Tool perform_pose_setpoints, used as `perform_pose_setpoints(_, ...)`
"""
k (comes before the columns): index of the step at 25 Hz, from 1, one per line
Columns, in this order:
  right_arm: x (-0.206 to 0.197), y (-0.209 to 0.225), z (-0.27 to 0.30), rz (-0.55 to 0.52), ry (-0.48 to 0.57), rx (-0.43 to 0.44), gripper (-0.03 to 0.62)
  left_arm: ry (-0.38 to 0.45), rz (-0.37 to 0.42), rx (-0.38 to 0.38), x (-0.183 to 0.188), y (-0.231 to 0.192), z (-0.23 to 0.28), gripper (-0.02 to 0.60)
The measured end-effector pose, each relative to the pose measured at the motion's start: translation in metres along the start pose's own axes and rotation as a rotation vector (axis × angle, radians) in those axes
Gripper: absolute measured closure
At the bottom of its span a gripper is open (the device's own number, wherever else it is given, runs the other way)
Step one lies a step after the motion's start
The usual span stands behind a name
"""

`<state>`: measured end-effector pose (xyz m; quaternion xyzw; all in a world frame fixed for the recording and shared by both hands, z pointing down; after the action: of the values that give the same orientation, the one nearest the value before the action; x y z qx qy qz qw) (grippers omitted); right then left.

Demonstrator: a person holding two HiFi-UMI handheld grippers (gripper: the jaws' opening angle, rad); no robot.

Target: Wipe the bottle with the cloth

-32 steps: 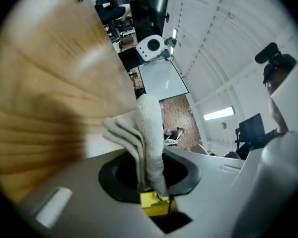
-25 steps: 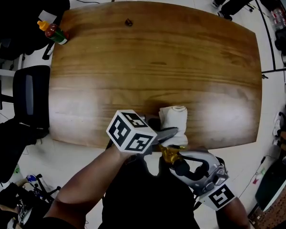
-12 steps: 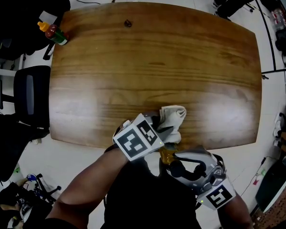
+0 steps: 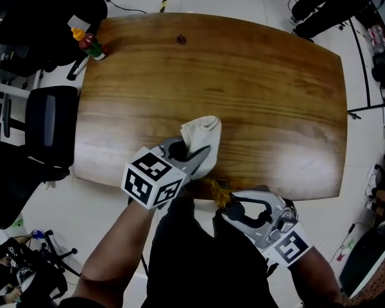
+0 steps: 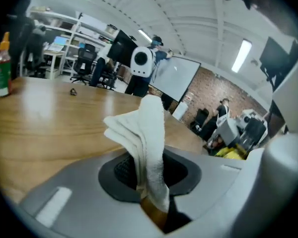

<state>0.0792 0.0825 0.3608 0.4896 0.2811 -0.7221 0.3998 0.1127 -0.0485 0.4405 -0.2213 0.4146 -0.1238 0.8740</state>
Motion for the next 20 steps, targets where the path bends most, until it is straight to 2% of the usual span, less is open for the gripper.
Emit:
perform_pose_setpoints(6, 0.001, 0.012, 0.007, 0.050, 0.038, 0.028, 0.459, 0.277, -0.306, -0.081, 0.034, 0.017, -0.075, 0.480)
perform_pose_setpoints(9, -0.010, 0.014, 0.012, 0.004, -0.065, 0.073, 0.459, 0.376, -0.384, -0.119, 0.050, 0.038, -0.116, 0.480)
perform_pose_setpoints(11, -0.013, 0.010, 0.013, -0.041, -0.114, 0.096, 0.459, 0.442, -0.426, -0.189, 0.060, 0.060, -0.140, 0.480)
perform_pose_setpoints(13, -0.012, 0.008, 0.013, -0.063, -0.103, 0.094, 0.459, 0.489, -0.466, -0.288, 0.070, 0.086, -0.153, 0.480)
perform_pose_setpoints(15, -0.010, 0.008, 0.013, -0.064, -0.074, 0.080, 0.459, 0.481, -0.501, -0.378, 0.075, 0.109, -0.148, 0.480)
perform_pose_setpoints(17, -0.009, 0.010, 0.014, -0.064, -0.055, 0.074, 0.459, 0.418, -0.539, -0.429, 0.071, 0.125, -0.129, 0.480)
perform_pose_setpoints(20, -0.007, 0.010, 0.017, -0.065, -0.052, 0.077, 0.459, 0.301, -0.612, -0.429, 0.050, 0.137, -0.094, 0.480)
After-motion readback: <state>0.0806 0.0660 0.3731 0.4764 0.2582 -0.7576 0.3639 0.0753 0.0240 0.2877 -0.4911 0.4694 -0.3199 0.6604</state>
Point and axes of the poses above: the fingertips, and each gripper's own axes: z forward along the fingers, y to its right, x out of its top, the point moved 2 cm from there along -z, backward along the fingers, and after that the axes turned 4 degrees about -y, right-handed, at the moved point
